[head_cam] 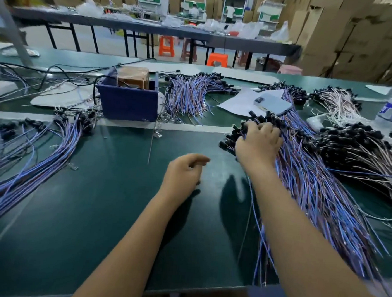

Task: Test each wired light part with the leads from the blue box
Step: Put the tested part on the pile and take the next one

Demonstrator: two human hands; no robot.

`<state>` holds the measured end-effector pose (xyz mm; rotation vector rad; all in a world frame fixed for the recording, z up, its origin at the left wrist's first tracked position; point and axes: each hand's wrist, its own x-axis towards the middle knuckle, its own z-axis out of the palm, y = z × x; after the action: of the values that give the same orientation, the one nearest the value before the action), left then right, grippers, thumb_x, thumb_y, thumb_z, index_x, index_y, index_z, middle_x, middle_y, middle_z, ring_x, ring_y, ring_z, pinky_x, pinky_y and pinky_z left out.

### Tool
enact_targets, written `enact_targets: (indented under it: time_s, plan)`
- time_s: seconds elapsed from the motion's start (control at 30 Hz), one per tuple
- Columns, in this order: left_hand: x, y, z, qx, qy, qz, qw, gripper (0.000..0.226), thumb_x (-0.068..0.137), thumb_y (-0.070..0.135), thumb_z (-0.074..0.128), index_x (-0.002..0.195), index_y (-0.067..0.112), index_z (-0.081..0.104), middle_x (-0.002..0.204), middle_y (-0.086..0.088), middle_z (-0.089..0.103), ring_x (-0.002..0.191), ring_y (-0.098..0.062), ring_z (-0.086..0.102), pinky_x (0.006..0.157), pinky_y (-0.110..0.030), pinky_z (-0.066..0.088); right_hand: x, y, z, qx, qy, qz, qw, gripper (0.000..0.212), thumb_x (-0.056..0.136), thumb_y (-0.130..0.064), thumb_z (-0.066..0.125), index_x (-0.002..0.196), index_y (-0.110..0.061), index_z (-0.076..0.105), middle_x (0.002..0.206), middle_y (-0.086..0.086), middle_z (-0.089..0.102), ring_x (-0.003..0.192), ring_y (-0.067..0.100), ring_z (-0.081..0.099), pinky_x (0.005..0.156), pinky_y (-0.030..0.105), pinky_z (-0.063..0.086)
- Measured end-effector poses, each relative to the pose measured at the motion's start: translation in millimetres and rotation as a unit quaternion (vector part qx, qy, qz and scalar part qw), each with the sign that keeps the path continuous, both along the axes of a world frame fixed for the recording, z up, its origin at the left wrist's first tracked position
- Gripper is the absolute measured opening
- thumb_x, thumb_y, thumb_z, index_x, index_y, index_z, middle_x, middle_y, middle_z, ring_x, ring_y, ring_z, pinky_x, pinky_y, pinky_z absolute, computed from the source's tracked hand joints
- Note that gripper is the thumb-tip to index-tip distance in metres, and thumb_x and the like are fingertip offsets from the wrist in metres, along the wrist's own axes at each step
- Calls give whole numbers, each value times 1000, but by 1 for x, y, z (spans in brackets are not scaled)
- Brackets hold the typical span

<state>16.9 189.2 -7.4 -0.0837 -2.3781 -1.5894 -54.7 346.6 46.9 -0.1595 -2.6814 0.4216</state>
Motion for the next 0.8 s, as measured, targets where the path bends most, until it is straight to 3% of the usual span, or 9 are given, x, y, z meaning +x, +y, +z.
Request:
enact_targets:
  time_s: [0.07,0.13,0.2,0.3,0.47,0.67,0.8]
  plan:
    - [-4,-35,2,-88,25,111,990,37,89,6,55,120,22,65,123,-2,63,112,-20,55,96,-29,43,2,-46,-8,7,-4,79,997,37,89,-21,52,126,-20,53,128,12,45,118,31,36,99,41,29]
    - [-3,-77,7,-160,6,237,958,46,88,11,56,133,21,56,136,-5,52,126,-27,41,106,-41,34,6,-92,-21,6,-25,146,989,37,90,-25,53,127,-21,53,128,10,45,119,30,36,97,40,30]
    - [1,-121,13,-189,-31,321,928,49,88,14,53,136,21,53,144,-8,44,133,-31,30,111,-46,26,11,-133,-35,-13,-54,202,978,38,90,-28,52,128,-23,52,128,8,43,119,29,35,98,39,31]
    - [3,-181,19,-216,-87,367,900,50,87,14,51,137,20,52,149,-11,39,138,-32,24,114,-45,22,19,-182,-53,-72,-110,276,952,44,91,-31,52,134,-24,47,128,8,38,120,29,31,101,39,29]
    - [4,-237,7,-228,-183,392,873,46,92,19,51,138,17,51,140,-15,49,129,-37,37,104,-46,36,20,-210,-70,-45,-126,276,952,41,93,-36,48,132,-26,48,128,4,39,120,25,32,97,40,25]
    - [1,-243,-7,-217,-162,469,841,25,93,36,57,110,23,70,114,-13,63,108,-35,51,85,-43,49,20,-196,-70,-202,-88,269,938,31,93,-20,53,123,-16,60,123,9,52,118,27,41,99,32,30]
    - [-6,-246,-10,-205,-152,498,829,31,99,36,46,104,18,71,112,-16,62,102,-37,54,83,-42,43,24,-192,-69,-258,-84,282,920,25,94,-17,53,117,-14,64,117,8,56,113,24,46,97,29,35]
